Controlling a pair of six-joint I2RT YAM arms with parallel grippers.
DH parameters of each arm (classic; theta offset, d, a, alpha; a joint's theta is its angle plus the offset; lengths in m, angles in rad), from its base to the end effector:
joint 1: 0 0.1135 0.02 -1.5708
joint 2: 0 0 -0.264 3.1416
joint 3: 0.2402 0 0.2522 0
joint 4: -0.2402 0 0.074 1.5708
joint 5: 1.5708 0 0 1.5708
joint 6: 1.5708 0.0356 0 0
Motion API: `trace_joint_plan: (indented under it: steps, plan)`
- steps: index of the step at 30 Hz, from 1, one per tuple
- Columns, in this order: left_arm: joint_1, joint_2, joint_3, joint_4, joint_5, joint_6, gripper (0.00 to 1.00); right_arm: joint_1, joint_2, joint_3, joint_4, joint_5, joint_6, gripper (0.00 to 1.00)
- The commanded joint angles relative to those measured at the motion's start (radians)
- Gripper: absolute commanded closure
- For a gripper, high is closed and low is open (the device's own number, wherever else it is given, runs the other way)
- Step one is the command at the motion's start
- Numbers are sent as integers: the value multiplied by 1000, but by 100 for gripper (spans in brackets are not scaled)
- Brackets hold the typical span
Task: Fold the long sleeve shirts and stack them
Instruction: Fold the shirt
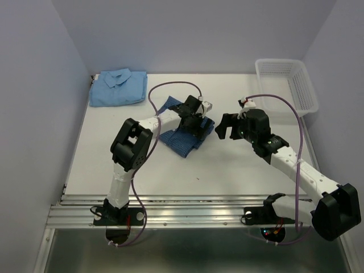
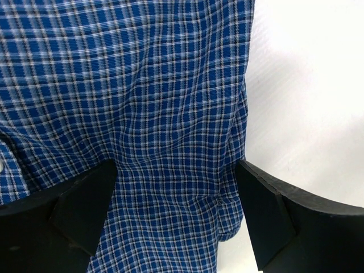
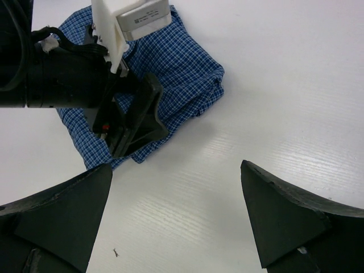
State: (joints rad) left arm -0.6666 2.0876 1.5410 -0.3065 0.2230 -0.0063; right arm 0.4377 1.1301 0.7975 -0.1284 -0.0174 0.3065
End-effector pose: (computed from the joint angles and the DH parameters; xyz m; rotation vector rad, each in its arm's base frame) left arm 0.3585 -0.2921 0.1851 0.9011 2.3086 -0.5683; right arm 0.2322 0.1093 0.2803 -0.1465 2.0610 0.4824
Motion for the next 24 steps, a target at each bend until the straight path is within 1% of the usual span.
trace_joint_plan:
  steps: [1, 5, 7, 9, 15, 17, 18, 19, 20, 21, 23, 24]
  plan:
    - [-60, 101, 25, -97, -137, -38, 1, -7, -16, -11, 18, 40, -23, 0]
    - [-93, 147, 41, -126, -197, -57, 1, -7, -3, -11, 18, 56, -21, 0]
    - [-108, 164, 47, -151, -276, -67, 1, -7, 2, -12, 18, 71, -21, 0]
    - [-125, 190, 51, -169, -315, -83, 1, -7, -1, -15, 16, 83, -23, 0]
    - [-136, 301, 88, -262, -427, -148, 1, -7, -1, -20, 16, 114, -21, 0]
    - [-139, 334, 93, -281, -452, -155, 7, -7, -3, -21, 18, 119, -18, 0]
    - [-139, 339, 93, -281, -450, -155, 14, -7, -3, -21, 18, 122, -17, 0]
    - [-139, 344, 90, -279, -436, -155, 41, -7, -4, -21, 18, 128, -15, 0]
    - [-139, 347, 87, -278, -430, -155, 53, -7, -6, -21, 18, 132, -14, 0]
    - [-139, 348, 85, -270, -419, -155, 77, -7, -7, -23, 16, 143, -14, 0]
    - [-139, 348, 87, -269, -419, -156, 99, -7, -10, -24, 16, 151, -10, 0]
    - [-139, 345, 90, -272, -422, -158, 100, -7, -15, -29, 18, 160, -9, 0]
